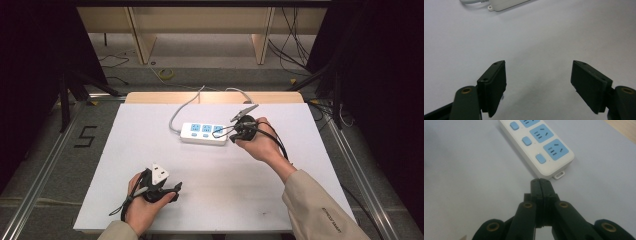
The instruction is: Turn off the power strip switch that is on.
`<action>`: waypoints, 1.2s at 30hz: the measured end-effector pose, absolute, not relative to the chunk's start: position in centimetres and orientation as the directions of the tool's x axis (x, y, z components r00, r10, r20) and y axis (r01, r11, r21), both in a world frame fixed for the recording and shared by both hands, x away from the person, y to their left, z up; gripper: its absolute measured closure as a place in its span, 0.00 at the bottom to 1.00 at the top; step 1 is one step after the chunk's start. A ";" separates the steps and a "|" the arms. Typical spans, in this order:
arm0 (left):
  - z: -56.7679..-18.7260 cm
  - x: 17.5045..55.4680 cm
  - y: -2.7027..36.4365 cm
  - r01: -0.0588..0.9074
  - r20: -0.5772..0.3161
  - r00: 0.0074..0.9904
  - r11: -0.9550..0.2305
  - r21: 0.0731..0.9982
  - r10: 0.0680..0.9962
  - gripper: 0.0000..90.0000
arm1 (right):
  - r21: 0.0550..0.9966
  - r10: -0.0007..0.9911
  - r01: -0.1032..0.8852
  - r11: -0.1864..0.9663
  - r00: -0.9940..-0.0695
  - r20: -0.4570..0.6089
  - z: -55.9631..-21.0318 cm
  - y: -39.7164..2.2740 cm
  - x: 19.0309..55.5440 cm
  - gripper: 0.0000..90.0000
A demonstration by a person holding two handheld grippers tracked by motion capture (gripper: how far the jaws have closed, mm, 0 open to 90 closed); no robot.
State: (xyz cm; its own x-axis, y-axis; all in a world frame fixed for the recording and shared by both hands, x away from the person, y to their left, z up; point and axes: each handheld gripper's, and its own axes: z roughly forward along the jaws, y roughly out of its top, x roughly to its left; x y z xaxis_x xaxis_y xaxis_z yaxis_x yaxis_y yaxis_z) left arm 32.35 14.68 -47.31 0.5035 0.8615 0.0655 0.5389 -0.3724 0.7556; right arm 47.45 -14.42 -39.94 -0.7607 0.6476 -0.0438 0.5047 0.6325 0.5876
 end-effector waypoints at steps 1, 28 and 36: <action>-47.3 32.3 14.7 0.539 0.065 0.503 -0.372 0.756 0.862 0.32 | 0.588 0.650 0.507 0.631 -0.758 -0.043 -39.9 -14.3 47.5 1.00; -47.3 32.3 14.7 0.540 0.065 0.505 -0.373 0.755 0.861 0.32 | 0.574 0.656 0.519 0.634 -0.753 -0.044 -40.2 -13.1 48.7 1.00; -47.4 32.3 14.7 0.541 0.065 0.505 -0.374 0.754 0.861 0.32 | 0.567 0.666 0.532 0.629 -0.745 -0.041 -40.3 -13.0 49.2 1.00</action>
State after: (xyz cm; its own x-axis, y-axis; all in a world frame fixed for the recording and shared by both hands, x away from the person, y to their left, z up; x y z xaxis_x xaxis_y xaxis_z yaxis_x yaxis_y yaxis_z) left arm 32.31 14.74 -47.37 0.5045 0.8609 0.0649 0.5406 -0.3736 0.7538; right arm 49.17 -13.03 -40.32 -0.7447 0.6662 -0.0406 0.5317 0.6289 0.5672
